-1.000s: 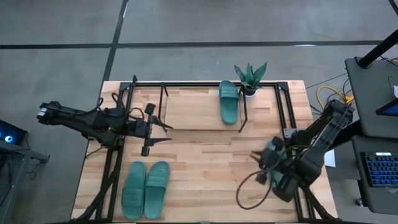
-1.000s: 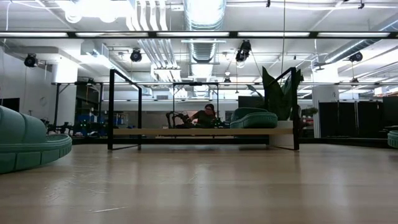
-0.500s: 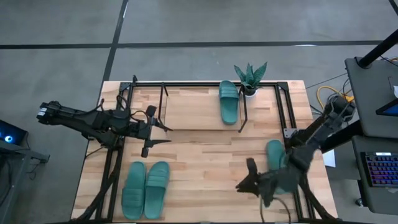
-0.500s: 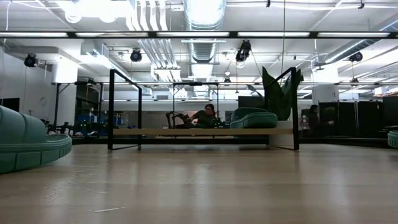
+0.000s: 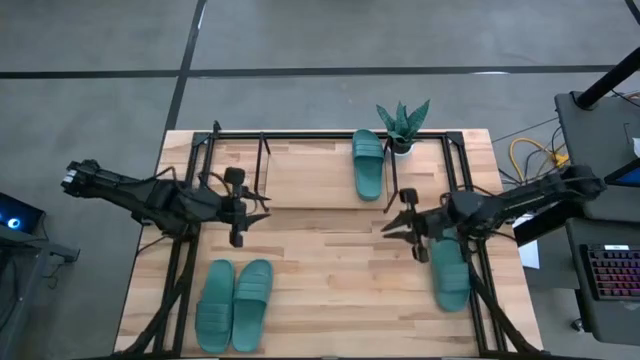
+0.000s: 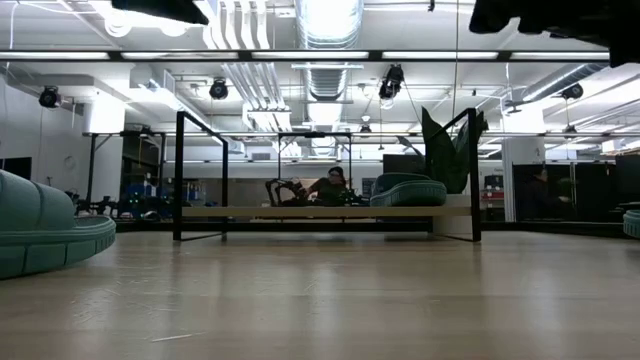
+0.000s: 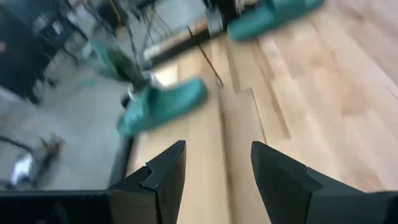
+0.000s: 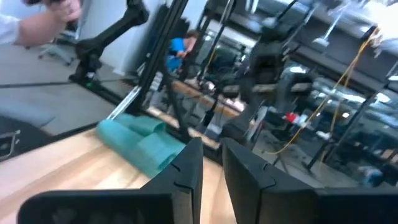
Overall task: Pick and place slides into the shelf
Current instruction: Put the green slipper on the shelf
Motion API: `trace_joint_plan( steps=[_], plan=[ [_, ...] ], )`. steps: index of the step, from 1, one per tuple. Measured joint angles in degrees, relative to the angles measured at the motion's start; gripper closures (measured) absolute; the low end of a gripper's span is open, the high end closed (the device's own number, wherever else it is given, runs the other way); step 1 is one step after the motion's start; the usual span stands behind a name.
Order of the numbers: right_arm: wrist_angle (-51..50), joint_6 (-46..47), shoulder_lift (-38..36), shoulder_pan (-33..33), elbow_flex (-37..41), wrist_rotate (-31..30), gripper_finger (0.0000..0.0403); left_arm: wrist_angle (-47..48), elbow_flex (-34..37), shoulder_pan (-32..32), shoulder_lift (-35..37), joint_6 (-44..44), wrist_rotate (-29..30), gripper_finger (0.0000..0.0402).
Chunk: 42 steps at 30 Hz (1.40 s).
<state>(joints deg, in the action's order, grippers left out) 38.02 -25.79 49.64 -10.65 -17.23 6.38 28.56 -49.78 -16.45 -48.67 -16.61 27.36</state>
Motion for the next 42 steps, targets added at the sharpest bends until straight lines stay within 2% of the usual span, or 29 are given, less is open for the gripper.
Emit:
trace_joint_plan(
  steps=[7, 12, 17, 20, 22, 28, 32, 37, 42],
  plan=[
    [0.0, -0.1, -2.1, 0.6, 1.2, 0.0, 0.0349, 13.5, -7.1, -6.2, -4.8, 18.6, -0.6, 0.0234],
    [-0.9, -0.3, -0.1, 0.6, 1.7, -0.3, 0.0349, 22.0, -13.8, -11.1, -11.3, 33.7, -4.0, 0.0235],
    [-1.1, -5.3, 1.6, 0.6, 1.7, -0.4, 0.0349, 28.8, -20.3, -12.2, -19.3, 46.6, -10.1, 0.0235],
    [-1.1, -6.9, 1.5, 0.6, 1.6, -0.4, 0.0349, 31.7, -23.4, -12.5, -24.6, 52.5, -15.9, 0.0235],
    [-1.1, -7.2, 1.4, 0.6, 1.6, -0.5, 0.0349, 33.3, -24.7, -13.2, -28.0, 55.9, -17.6, 0.0235],
    [-1.2, -7.9, 1.4, 0.6, 1.6, -0.5, 0.0349, 36.1, -28.5, -17.6, -38.3, 60.2, -18.4, 0.0235],
    [-1.2, -9.2, 1.4, 0.6, 1.6, -0.6, 0.0349, 43.6, -31.0, -22.0, -43.4, 67.5, -18.1, 0.0235],
    [-1.2, -9.4, 1.4, 0.6, 1.6, -0.6, 0.0349, 51.1, -31.7, -28.2, -46.9, 78.7, -16.4, 0.0235],
    [-1.2, -10.3, 1.4, 0.6, 1.6, -3.2, 0.0349, 52.1, -31.3, -31.5, -48.0, 82.7, -13.3, 0.0235]
  ],
)
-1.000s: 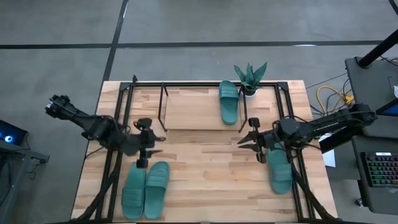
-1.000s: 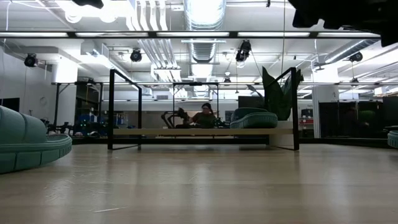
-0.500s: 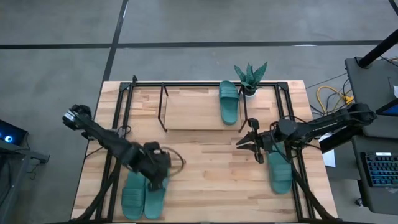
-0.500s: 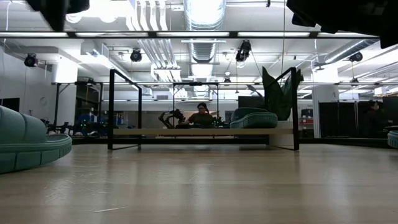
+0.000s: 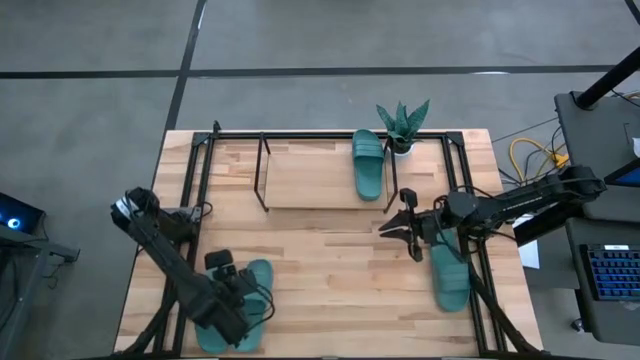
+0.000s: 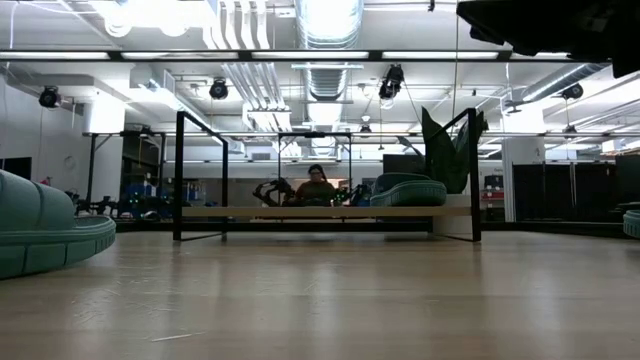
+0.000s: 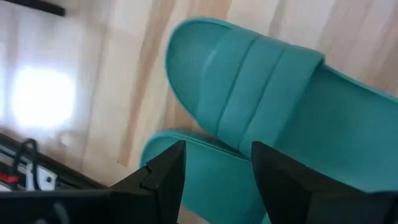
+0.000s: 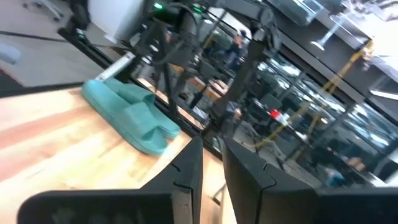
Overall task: Pick and place slides into the shelf
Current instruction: Put the green slipper on the shelf
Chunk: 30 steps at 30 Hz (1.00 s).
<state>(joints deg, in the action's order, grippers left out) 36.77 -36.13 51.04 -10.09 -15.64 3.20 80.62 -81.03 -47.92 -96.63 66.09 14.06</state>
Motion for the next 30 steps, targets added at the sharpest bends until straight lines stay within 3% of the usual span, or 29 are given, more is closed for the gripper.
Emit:
trace_joint_plan(
  steps=[6, 11, 30],
  plan=[
    [0.0, -0.1, 0.0, 0.0, 0.0, -3.5, 0.0349, -3.0, 0.2, -0.9, -1.1, 2.2, 1.4, 0.0235],
    [0.0, -0.4, 0.0, 0.0, 0.0, -3.5, 0.0349, -3.6, 0.4, -0.9, -3.7, -2.2, 4.6, 0.0235],
    [0.0, -1.2, 0.0, 0.0, 0.0, -3.5, 0.0349, -12.0, 0.2, -0.9, -6.4, -3.4, 1.8, 0.0235]
  ],
)
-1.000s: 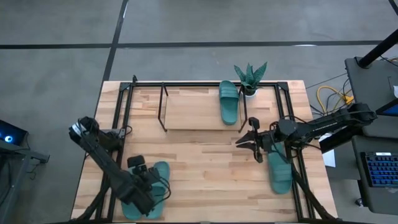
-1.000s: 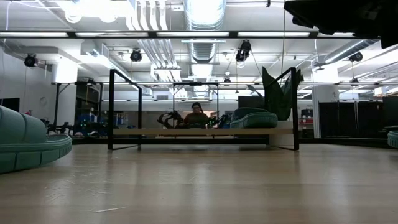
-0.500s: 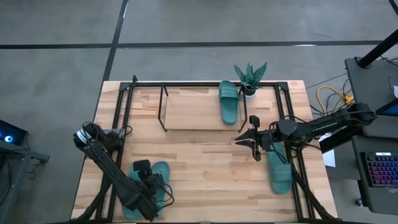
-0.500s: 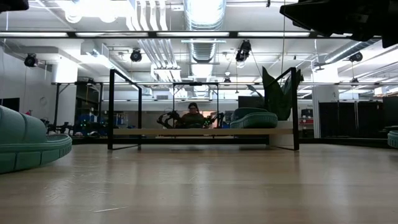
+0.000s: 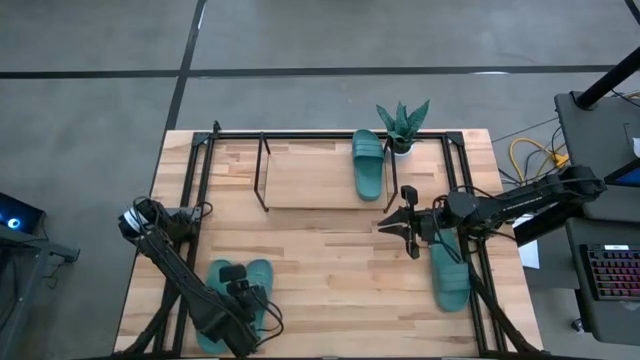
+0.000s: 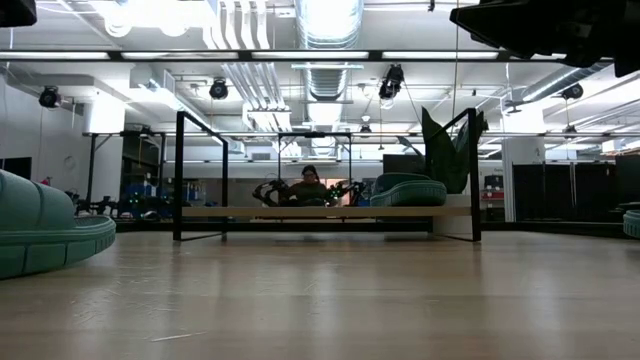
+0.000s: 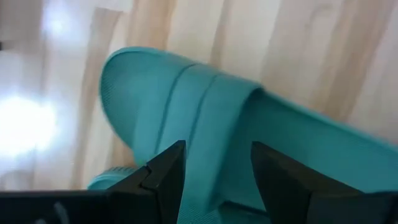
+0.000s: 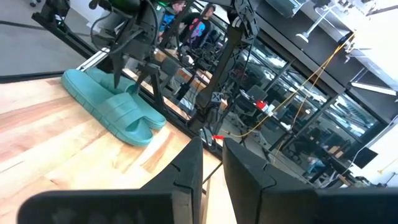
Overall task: Pick and place slides into the shelf
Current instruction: Put the green slipper on the shelf
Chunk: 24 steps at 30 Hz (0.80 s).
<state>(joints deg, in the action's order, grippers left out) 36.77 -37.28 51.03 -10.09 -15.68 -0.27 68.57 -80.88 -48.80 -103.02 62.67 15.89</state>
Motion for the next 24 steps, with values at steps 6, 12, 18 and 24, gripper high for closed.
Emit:
trace_joint_plan(
  steps=[6, 12, 18, 24],
  plan=[
    [0.0, -0.7, 0.0, 0.0, 0.0, 0.0, 0.0349, -2.5, 0.2, -0.1, 0.0, 0.0, -0.1, 0.0235],
    [0.0, -0.9, 0.0, 0.0, 0.0, 0.0, 0.0349, -2.3, 1.1, -0.1, -0.1, 0.1, -0.1, 0.0235],
    [0.0, -0.9, 0.0, 0.0, 0.0, 0.0, 0.0349, -1.2, 1.7, -0.1, -1.9, 0.0, -0.1, 0.0235],
    [-0.1, -0.9, 0.0, 0.0, 0.0, 0.0, 0.0349, -0.1, 1.8, -0.1, -3.1, 0.0, 0.0, 0.0235]
  ],
)
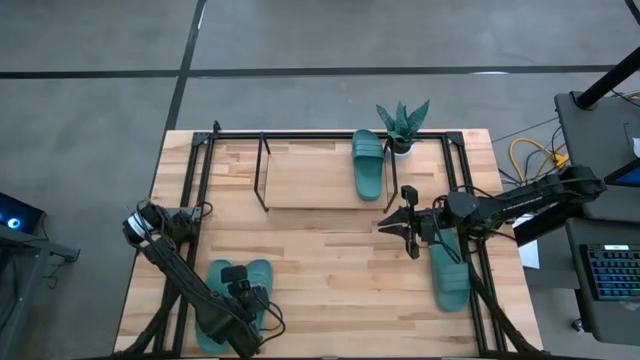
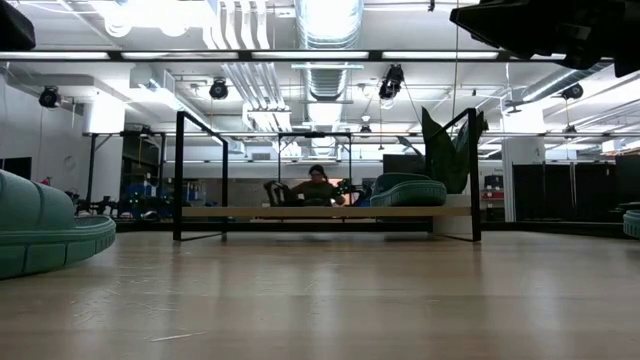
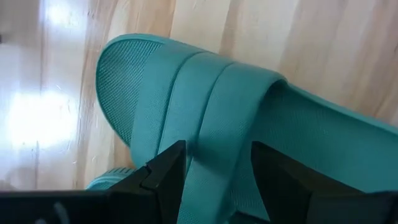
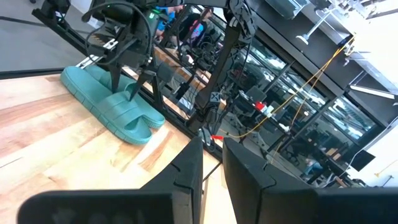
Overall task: Pick and place slides into the shelf
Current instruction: Put the green slipper on the shelf
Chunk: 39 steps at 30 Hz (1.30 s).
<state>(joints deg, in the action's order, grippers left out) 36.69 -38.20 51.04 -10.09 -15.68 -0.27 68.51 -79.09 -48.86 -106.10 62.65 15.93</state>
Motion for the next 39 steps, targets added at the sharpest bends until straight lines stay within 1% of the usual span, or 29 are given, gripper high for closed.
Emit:
trace_joint_plan(
  steps=[3, 8, 15, 20, 23, 27, 33, 39],
  plan=[
    [0.0, 0.0, 0.0, 0.0, 0.0, 0.0, 0.0349, 1.0, 0.0, 0.0, -0.6, 0.0, 1.3, 0.0235],
    [0.0, 0.0, 0.0, 0.0, 0.0, 0.0, 0.0349, 4.6, 0.0, 0.0, -1.8, 0.0, 1.4, 0.0235],
    [0.0, 0.0, 0.0, 0.0, 0.0, 0.0, 0.0349, 5.0, 0.0, 0.0, -2.5, 0.0, 2.3, 0.0235],
    [0.0, 0.0, 0.0, 0.0, 0.0, 0.0, 0.0349, 5.5, 0.0, 0.0, -2.5, -1.5, 4.4, 0.0241],
    [0.0, 0.0, 0.0, 0.0, 0.0, 0.0, 0.0349, 5.4, 0.0, 0.1, -2.5, -2.3, 4.5, 0.0266],
    [0.0, 0.0, 0.0, 0.0, 0.0, 0.0, 0.0349, 5.5, 0.0, 0.1, -2.5, -4.8, 4.6, 0.0317],
    [-0.1, 0.0, 0.0, 0.0, 0.0, 0.0, 0.0349, 5.7, 0.0, 0.2, -2.5, -5.7, 4.7, 0.0389],
    [-0.1, 0.0, 0.0, 0.0, 0.0, 0.0, 0.0349, 7.0, 0.0, 0.8, -2.0, -6.1, 5.4, 0.0399]
  ],
)
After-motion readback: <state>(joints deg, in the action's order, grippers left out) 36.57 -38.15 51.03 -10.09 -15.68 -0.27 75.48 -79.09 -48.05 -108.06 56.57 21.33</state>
